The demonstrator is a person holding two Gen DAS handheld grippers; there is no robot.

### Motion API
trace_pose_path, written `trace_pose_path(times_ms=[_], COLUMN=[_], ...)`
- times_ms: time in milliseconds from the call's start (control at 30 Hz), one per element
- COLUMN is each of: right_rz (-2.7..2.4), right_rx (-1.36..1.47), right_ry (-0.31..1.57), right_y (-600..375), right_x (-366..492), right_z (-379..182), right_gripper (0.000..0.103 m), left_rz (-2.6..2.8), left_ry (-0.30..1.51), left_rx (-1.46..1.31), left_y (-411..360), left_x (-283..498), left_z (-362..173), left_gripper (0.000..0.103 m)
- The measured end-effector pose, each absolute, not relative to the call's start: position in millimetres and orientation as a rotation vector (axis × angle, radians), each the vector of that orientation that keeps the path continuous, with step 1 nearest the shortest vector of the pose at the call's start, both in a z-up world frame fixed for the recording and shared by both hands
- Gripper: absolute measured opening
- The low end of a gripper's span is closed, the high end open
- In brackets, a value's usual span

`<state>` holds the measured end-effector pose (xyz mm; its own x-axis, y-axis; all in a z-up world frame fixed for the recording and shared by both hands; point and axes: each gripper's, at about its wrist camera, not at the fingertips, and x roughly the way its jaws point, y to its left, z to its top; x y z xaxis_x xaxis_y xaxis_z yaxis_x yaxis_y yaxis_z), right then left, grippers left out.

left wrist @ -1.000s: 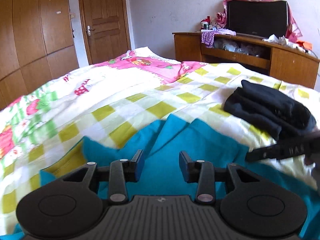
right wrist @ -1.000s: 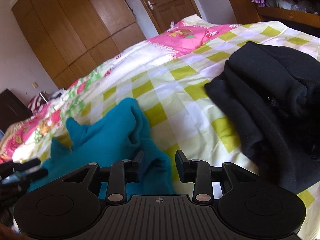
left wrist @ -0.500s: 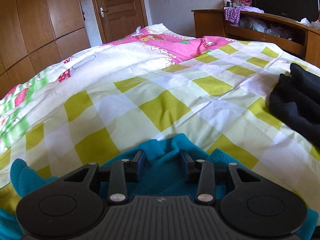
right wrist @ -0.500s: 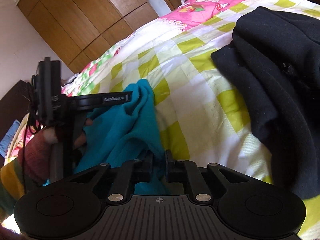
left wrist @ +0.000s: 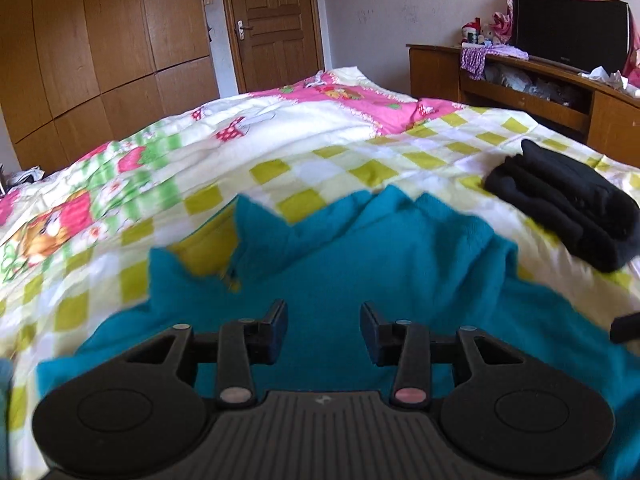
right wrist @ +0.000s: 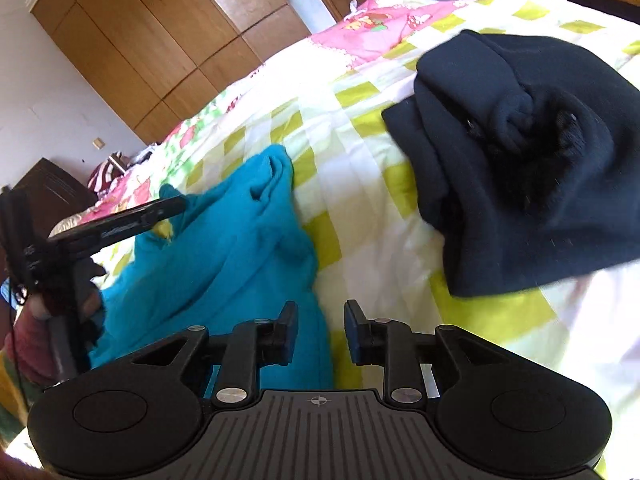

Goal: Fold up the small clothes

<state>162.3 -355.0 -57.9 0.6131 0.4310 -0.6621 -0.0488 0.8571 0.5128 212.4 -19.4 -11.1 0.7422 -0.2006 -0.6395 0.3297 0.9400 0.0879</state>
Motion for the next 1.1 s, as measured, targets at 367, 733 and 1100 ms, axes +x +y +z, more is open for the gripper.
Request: trace_pose_path(times_ms=[367, 733, 1100], right_rz=[0.594, 0.692, 0.584], right_rx=[0.031, -0.306, -0.351], right_ry=[0.944, 1.035, 1.050], right_y=[-262, -209, -229], right_x=[59, 17, 3], right_z=[1, 15, 4], right_gripper=[0.042, 0.050, 0.052], left_rz=[-0.313, -0.272, -0.145], left_ry=[0.810, 0.912, 0.900], left_rx=[0.344, 0.245, 0.230], left_y=[68, 87, 85], left_x=[27, -13, -24], left_z=[24, 2, 0], left_gripper=[0.054, 0.058, 0.059])
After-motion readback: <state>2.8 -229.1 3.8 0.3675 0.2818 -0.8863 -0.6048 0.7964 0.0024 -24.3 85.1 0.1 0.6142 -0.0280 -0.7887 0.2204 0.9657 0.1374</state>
